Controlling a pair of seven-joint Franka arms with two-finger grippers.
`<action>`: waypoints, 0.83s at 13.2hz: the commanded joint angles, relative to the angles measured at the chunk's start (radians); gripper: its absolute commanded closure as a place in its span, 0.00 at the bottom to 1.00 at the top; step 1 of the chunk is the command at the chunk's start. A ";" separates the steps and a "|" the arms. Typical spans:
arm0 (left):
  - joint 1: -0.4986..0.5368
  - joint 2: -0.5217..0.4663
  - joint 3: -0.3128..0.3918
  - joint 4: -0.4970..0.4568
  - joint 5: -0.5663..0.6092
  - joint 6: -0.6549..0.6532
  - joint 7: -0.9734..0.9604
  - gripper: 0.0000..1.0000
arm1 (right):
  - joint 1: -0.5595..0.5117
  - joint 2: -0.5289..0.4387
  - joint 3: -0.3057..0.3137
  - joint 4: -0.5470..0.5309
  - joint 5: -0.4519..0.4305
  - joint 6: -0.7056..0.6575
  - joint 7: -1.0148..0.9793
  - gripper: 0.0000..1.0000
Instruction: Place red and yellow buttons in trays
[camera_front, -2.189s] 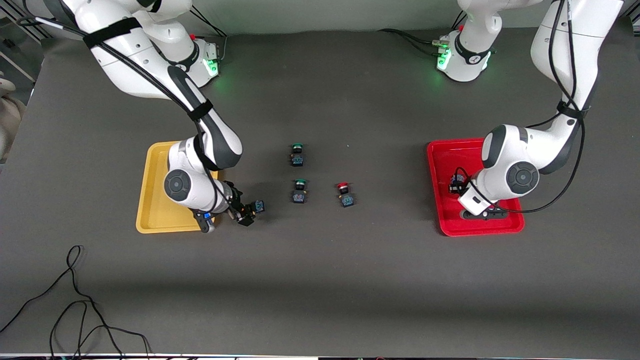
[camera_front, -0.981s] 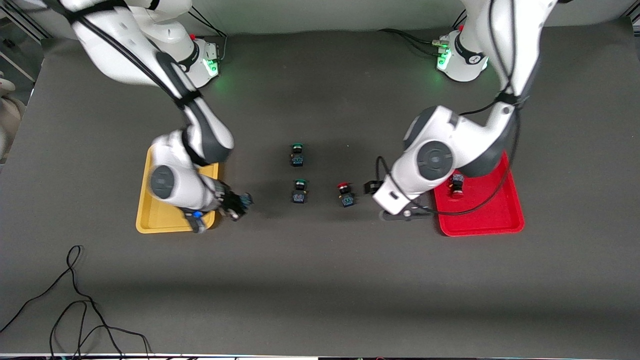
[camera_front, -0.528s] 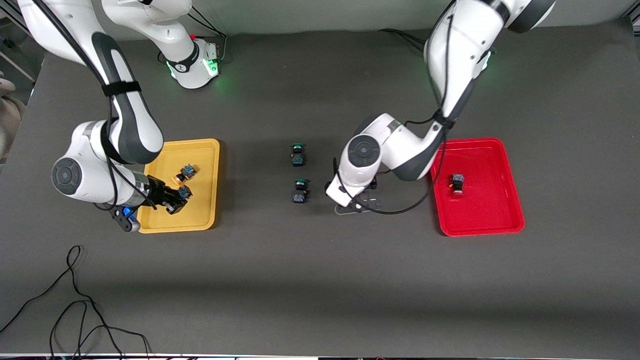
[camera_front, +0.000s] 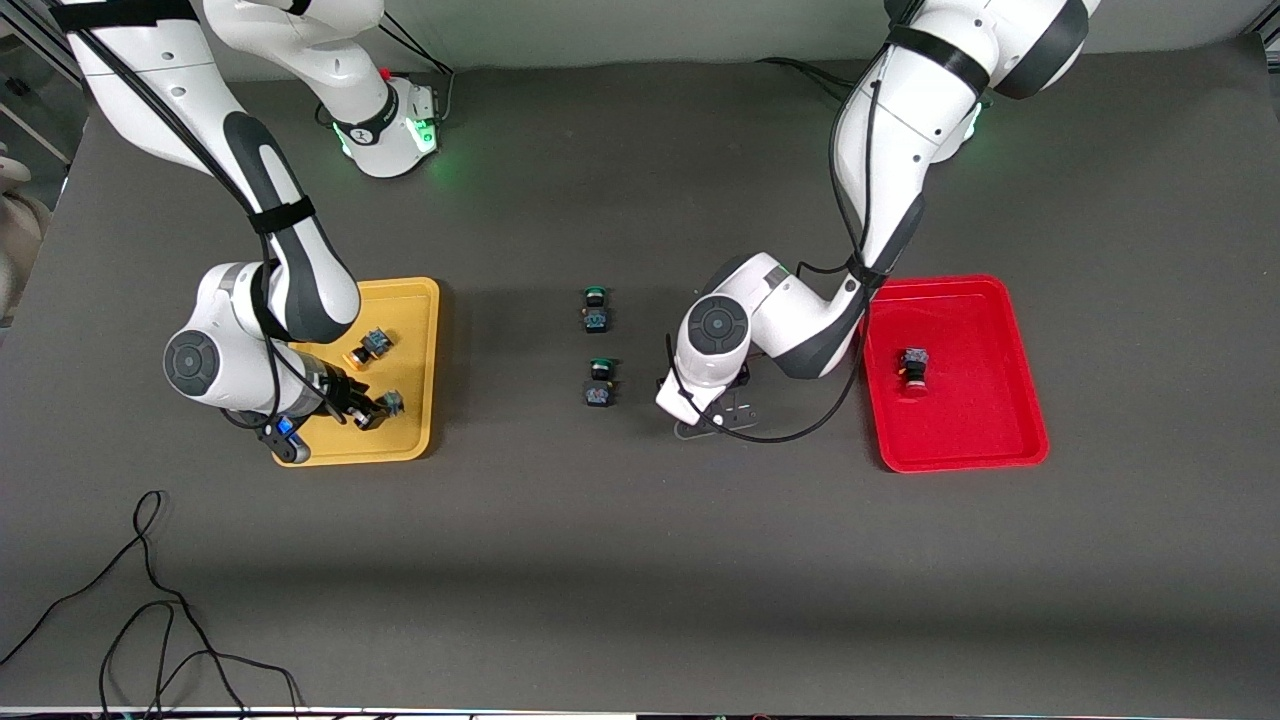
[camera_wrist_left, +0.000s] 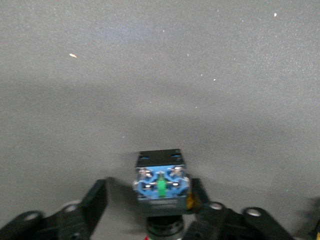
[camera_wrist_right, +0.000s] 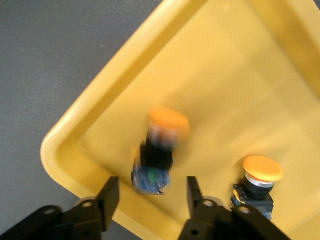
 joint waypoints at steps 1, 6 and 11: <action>-0.020 0.002 0.017 0.026 0.020 -0.008 -0.045 0.90 | 0.008 -0.028 -0.009 0.003 -0.006 0.000 -0.019 0.00; 0.076 -0.111 0.000 0.012 -0.001 -0.207 0.070 1.00 | 0.014 -0.107 -0.014 0.118 -0.012 -0.134 -0.047 0.00; 0.396 -0.416 -0.038 -0.351 -0.092 -0.264 0.542 1.00 | 0.037 -0.256 -0.005 0.233 -0.013 -0.220 -0.169 0.00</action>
